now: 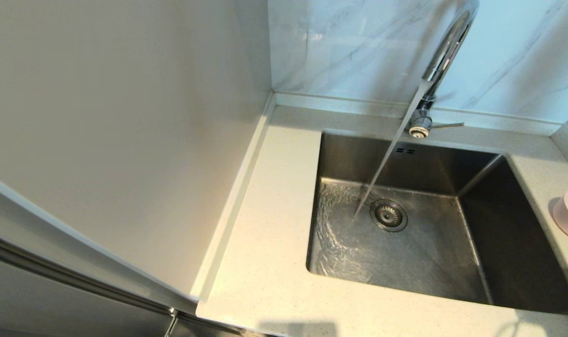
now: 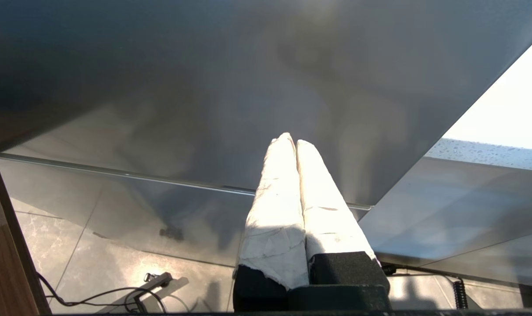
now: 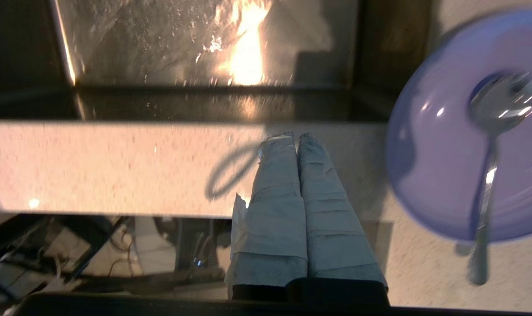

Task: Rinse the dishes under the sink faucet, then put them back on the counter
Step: Pick up the bowl

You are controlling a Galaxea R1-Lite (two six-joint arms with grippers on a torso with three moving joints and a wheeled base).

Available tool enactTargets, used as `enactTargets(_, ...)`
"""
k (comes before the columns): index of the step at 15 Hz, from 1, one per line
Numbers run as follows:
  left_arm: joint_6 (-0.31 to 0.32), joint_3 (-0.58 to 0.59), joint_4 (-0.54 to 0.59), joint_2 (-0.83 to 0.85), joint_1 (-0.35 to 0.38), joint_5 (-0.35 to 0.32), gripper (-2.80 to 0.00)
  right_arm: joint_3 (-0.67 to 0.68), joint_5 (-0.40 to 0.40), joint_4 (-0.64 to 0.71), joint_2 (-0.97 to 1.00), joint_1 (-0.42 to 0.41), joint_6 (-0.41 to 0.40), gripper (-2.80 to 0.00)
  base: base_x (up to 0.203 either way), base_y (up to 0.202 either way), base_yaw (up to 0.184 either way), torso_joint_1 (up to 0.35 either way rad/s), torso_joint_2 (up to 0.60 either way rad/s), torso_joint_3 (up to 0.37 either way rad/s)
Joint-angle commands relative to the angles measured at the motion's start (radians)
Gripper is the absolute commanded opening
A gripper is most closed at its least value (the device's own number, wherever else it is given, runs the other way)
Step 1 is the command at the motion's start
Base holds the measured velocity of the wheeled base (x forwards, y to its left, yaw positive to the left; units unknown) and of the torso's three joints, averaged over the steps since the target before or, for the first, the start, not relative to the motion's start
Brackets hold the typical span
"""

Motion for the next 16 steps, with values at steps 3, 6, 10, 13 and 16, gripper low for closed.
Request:
enactTargets(3, 0.0, 0.0, 0.0, 0.0, 0.0, 0.001, -2.8, -0.187, -0.113, 0.015, 0.129, 0.001, -0.013, -2.8, 0.0, 0.0, 0.0, 0.0, 0.0, 0.0)
enactTargets(6, 0.0, 0.0, 0.0, 0.0, 0.0, -0.001, -2.8, -0.304, -0.151, 0.045, 0.217, -0.001, -0.017, -2.8, 0.0, 0.0, 0.0, 0.0, 0.0, 0.0)
enactTargets(10, 0.0, 0.0, 0.0, 0.0, 0.0, -0.001, -2.8, -0.35, -0.195, 0.078, 0.277, -0.056, -0.019, -2.8, 0.0, 0.0, 0.0, 0.0, 0.0, 0.0)
enactTargets(13, 0.0, 0.0, 0.0, 0.0, 0.0, 0.001, -2.8, -0.377, -0.198, 0.089, 0.313, -0.096, -0.031, -2.8, 0.0, 0.0, 0.0, 0.0, 0.0, 0.0)
enactTargets(16, 0.0, 0.0, 0.0, 0.0, 0.0, 0.001, -2.8, -0.385, -0.219, 0.095, 0.35, -0.107, -0.038, -2.8, 0.0, 0.0, 0.0, 0.0, 0.0, 0.0)
